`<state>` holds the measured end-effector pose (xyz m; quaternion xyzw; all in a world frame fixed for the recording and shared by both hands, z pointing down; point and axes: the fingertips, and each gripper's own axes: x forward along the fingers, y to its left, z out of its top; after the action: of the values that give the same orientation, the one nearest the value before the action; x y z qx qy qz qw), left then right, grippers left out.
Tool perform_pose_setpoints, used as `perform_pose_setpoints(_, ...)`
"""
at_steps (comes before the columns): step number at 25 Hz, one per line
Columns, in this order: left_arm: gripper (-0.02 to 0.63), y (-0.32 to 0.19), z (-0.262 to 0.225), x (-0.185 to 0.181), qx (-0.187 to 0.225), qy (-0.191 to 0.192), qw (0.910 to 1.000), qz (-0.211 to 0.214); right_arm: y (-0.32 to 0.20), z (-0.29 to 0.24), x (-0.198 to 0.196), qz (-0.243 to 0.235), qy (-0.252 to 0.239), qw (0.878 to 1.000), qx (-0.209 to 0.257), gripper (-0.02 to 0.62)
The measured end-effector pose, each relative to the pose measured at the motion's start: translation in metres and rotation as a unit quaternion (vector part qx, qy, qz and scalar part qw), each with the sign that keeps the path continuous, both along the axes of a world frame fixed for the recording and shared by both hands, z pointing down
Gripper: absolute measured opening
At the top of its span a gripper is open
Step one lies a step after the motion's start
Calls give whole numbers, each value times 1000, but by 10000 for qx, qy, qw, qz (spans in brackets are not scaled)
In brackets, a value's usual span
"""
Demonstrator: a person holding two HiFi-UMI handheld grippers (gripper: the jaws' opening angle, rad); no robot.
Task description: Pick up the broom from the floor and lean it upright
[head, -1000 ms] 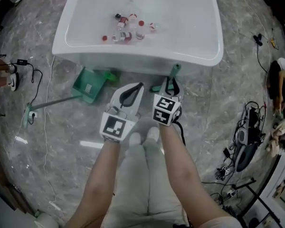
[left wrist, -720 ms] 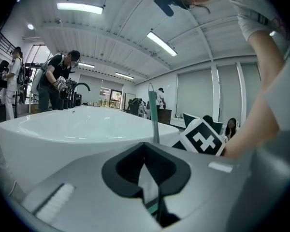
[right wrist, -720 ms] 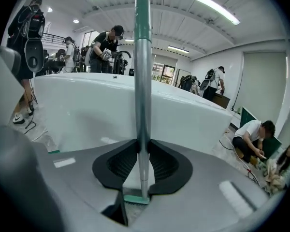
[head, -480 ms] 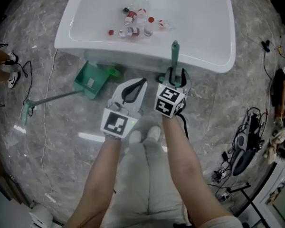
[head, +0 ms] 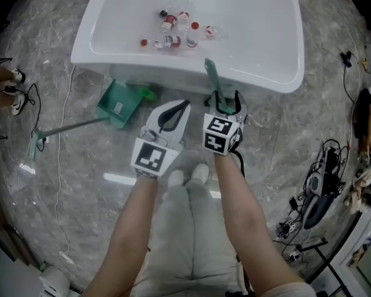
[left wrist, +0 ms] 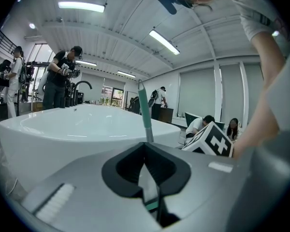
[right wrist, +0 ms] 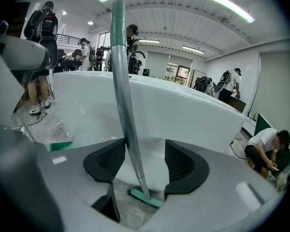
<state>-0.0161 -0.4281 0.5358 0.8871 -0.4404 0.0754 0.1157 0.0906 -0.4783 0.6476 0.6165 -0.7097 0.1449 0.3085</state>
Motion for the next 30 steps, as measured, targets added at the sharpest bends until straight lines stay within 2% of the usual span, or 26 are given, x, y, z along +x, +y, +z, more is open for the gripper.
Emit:
perform_pose_setpoints(2,0,-7,0,2,12,-19,10000,54,-1,1,-2,-99,-15,9999,-21,239)
perform_pose_setpoints(3,0,-11,-1,3,51,-40,9999,84,-3,1,-5,-207,1,9998,-12,218)
perform_pose_setpoints(4,0,-14,-2,4,102,-61,9999,107,-4,2,-7,-331,39,9994,14,152)
perform_pose_setpoints(6,0,-14,-4,3,165,-69,9998,106,-6,3,-11,-562,149,9983,76,80)
perform_pose_setpoints(9,0,-11,-3,0,118,-75,9999,36,-5,6,-13,-745,292,9967,94,83)
perform_pose_setpoints(12,0,-9,0,-2,48,-85,9999,-23,-6,6,-12,-722,261,9970,64,81)
perform_pose_setpoints(15,0,-8,3,-4,-27,-61,9999,-89,-4,8,-11,-753,209,9969,-28,133)
perform_pose_setpoints(20,0,-4,4,-1,-77,-61,9999,-18,8,10,-7,-815,243,9961,-247,170)
perform_pose_setpoints(27,0,-2,-6,3,-110,-101,9998,97,34,-7,-2,-782,137,9963,-317,165)
perform_pose_setpoints(30,0,2,-16,5,-150,-96,9997,140,44,-30,-2,-807,-60,9965,-199,104)
